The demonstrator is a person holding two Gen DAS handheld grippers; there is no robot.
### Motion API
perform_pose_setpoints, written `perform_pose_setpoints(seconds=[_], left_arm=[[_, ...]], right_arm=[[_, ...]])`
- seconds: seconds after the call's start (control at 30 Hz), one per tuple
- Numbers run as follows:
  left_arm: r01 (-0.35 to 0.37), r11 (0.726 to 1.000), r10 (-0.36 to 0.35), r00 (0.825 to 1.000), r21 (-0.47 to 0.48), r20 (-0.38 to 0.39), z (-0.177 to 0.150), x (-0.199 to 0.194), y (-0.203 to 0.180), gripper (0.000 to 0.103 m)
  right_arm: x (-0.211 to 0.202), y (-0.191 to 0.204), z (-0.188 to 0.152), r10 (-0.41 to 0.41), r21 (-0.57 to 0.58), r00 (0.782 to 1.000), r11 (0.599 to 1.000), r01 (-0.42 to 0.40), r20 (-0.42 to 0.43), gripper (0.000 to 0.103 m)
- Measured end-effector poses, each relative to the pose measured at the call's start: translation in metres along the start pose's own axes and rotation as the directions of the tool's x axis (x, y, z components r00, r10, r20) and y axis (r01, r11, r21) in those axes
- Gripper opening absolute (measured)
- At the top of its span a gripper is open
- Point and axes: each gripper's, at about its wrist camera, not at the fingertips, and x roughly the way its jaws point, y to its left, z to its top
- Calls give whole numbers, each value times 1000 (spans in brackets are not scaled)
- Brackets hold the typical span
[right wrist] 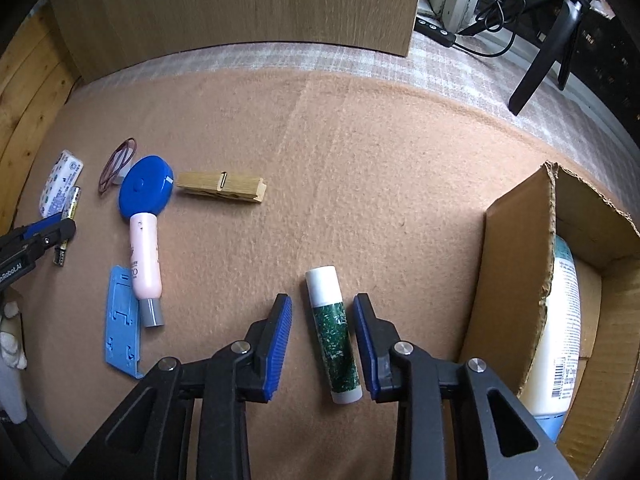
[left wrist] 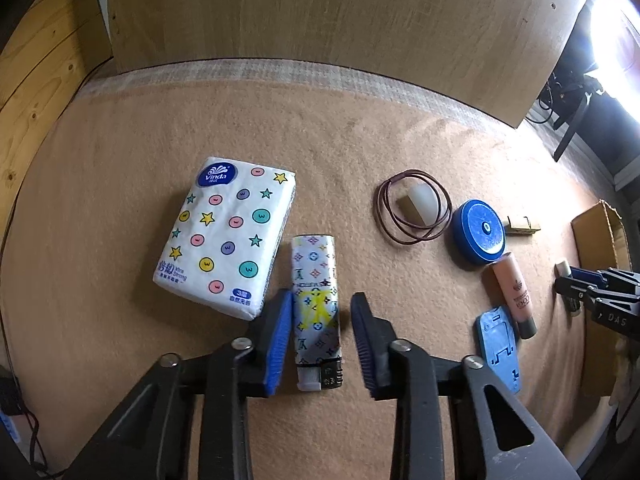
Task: Organize objects
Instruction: 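Close the left gripper on the lighter while the right gripper closes on the glue stick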
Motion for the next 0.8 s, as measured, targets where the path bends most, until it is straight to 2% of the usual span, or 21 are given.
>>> perform_pose_setpoints(seconds=[0.13, 0.37, 0.6, 0.8], left_arm=[[0, 1000, 1, 1000, 22, -3, -3, -1, -3, 25], [14, 998, -14, 1000, 54, -5, -18, -6, -14, 25], [38, 998, -37, 999, 59, -10, -38, -12, -24, 25], [57, 997, -56, 998, 51, -12, -64, -20, -31, 25]], right_arm=[[-2, -1, -4, 13, 4, 1000, 1000, -13, -5, 22], [-5, -8, -16, 41, 18, 999, 999, -41, -2, 14], [-10, -3, -31, 68, 13, 998, 998, -68, 7, 14], [-13, 5, -60, 104, 8, 994, 995, -104, 18, 14]])
